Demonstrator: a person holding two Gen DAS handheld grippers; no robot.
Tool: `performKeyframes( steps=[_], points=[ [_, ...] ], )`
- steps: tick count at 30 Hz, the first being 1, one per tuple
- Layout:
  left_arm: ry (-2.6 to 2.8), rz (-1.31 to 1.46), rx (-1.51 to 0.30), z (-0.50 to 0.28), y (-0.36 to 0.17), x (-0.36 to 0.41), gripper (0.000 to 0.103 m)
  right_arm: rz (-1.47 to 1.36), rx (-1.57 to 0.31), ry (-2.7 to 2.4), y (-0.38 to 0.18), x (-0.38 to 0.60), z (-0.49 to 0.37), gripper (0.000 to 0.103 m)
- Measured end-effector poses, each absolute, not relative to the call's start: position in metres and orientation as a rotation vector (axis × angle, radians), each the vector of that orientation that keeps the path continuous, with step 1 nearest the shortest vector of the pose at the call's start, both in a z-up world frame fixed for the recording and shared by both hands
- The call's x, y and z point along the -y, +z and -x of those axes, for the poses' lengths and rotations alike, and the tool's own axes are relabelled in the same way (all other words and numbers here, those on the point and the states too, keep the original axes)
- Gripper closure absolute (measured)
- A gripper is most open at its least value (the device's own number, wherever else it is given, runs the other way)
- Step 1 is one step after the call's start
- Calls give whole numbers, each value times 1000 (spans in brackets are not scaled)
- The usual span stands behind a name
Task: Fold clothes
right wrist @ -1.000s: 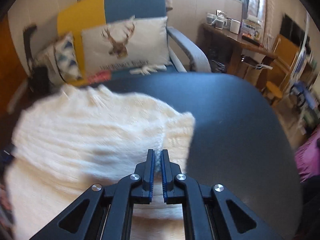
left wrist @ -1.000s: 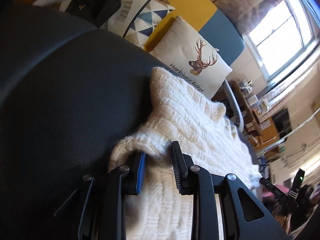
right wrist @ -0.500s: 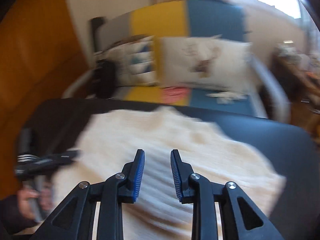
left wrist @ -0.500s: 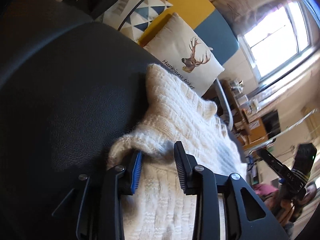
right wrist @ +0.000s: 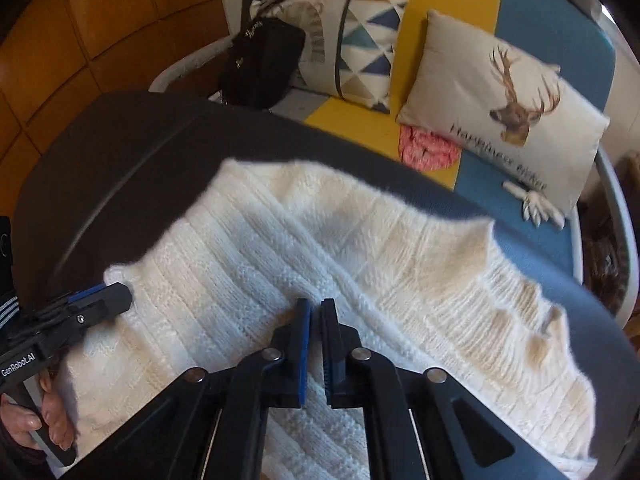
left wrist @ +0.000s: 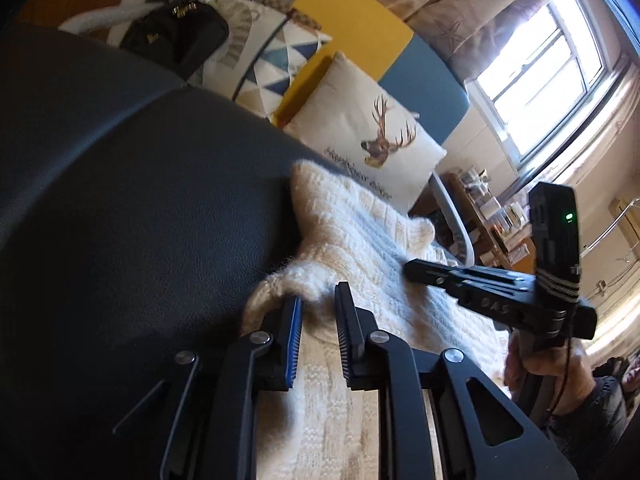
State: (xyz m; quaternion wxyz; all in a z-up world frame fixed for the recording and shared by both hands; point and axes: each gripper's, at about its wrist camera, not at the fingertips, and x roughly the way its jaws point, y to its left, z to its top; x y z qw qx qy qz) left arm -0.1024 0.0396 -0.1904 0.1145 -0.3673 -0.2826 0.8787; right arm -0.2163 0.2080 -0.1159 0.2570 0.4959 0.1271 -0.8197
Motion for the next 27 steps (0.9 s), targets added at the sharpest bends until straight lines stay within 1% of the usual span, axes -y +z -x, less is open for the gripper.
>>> performKeyframes(
  steps=[3,7,8,10,11,12,14,17,20,21,22,23,25,27],
  points=[
    [2577,1076,861,100,-194,-35,86,-1290,-349,-2235,-103,-203,217,99],
    [2500,1166,984,103,-210,-23,86,-1385,-427,-2168,-138,-195,202,99],
    [2477,1174,1009,105,-211,-19,86,-1374,-463,-2175,-138,-194,196,98],
    [2437,1182,1052,106,-212,-15,85,-1374,-408,-2171,-131,-197,196,94],
    [2429,1183,1059,106,-211,-14,85,-1346,-376,-2181,-125,-200,195,90],
    [2426,1184,1058,106,-210,-13,85,-1311,-338,-2181,-116,-201,196,81],
    [2435,1174,1059,104,-209,-13,85,-1256,-244,-2157,-102,-197,203,81],
    [2490,1182,993,100,-206,-20,85,-1242,-132,-2092,-98,-178,224,78],
    [2550,1186,907,95,-201,-27,85,-1377,-214,-2042,-120,-143,248,77],
    [2556,1182,896,92,-200,-28,84,-1424,-284,-2033,-131,-133,251,80],
    [2559,1181,894,91,-201,-27,85,-1451,-352,-2030,-140,-124,253,90],
    [2562,1181,894,89,-201,-26,85,-1406,-398,-2061,-141,-118,251,91],
    [2567,1183,893,86,-202,-25,85,-1366,-370,-2103,-134,-116,251,103],
    [2574,1185,876,84,-201,-26,85,-1303,-329,-2152,-122,-116,252,103]
  ],
)
